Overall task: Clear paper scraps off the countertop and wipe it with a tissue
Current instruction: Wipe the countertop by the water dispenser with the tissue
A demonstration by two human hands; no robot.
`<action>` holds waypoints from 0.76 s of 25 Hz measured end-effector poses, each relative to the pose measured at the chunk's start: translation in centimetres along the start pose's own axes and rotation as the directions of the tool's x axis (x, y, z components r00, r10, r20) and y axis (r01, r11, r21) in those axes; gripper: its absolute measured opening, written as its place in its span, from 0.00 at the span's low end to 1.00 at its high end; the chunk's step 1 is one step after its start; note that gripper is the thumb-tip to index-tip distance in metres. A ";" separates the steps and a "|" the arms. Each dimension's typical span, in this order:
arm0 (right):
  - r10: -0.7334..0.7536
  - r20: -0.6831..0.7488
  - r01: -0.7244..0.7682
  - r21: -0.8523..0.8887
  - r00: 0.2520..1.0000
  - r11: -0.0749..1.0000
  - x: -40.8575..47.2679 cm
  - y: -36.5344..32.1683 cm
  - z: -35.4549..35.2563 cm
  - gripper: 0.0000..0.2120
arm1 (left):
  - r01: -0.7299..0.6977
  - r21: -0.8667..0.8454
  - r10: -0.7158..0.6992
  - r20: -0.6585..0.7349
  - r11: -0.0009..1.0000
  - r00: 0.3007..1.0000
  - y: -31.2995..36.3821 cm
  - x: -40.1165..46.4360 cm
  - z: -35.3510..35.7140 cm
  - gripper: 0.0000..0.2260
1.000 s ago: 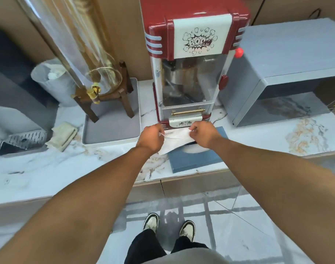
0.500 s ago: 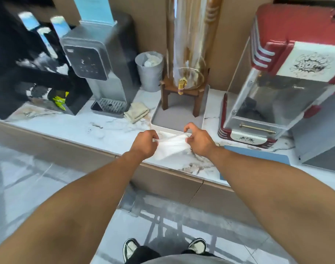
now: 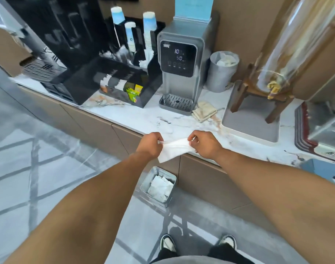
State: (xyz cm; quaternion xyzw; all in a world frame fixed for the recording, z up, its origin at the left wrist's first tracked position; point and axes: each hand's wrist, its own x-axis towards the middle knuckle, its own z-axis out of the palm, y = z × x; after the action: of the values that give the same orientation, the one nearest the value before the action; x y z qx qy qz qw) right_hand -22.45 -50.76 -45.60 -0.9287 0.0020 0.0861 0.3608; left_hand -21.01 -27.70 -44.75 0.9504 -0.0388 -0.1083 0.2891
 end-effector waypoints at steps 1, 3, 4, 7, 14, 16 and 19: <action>0.010 -0.005 -0.010 0.004 1.000 1.000 0.6 -0.8 0.4 0.05 | 0.011 -0.015 -0.011 -0.003 1.000 1.000 -0.7 0.5 -0.4 0.06; 0.045 -0.026 -0.045 0.028 0.999 0.999 2.1 -2.0 0.8 0.04 | 0.028 -0.063 -0.029 -0.022 0.998 0.999 -1.7 1.9 -1.1 0.06; 0.059 -0.039 -0.057 0.038 0.998 0.998 3.1 -2.3 1.0 0.04 | 0.026 -0.079 -0.028 -0.031 0.997 0.999 -2.1 2.8 -1.4 0.07; 0.071 -0.029 -0.070 0.040 0.997 0.997 6.1 -2.5 1.8 0.03 | 0.043 -0.087 -0.046 -0.034 0.995 0.998 -3.1 5.5 -1.8 0.08; 0.052 -0.102 -0.039 0.124 0.993 0.991 14.6 -0.7 3.1 0.04 | 0.114 0.002 -0.114 -0.017 0.993 0.993 -3.2 14.3 -2.6 0.08; 0.078 -0.102 -0.065 0.122 0.992 0.990 16.8 -0.2 3.3 0.04 | 0.137 0.018 -0.136 -0.019 0.990 0.990 -3.0 17.2 -2.8 0.08; 0.124 -0.106 -0.108 0.145 0.987 0.984 19.6 0.1 3.7 0.03 | 0.137 0.024 -0.136 -0.059 0.990 0.989 -3.3 21.2 -2.8 0.09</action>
State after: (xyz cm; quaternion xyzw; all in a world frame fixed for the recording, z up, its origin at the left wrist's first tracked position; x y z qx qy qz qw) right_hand -3.77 -47.22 -51.55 -0.9030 0.0827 0.0534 0.4182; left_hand 0.31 -26.32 -48.20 0.9574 0.0331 -0.1001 0.2689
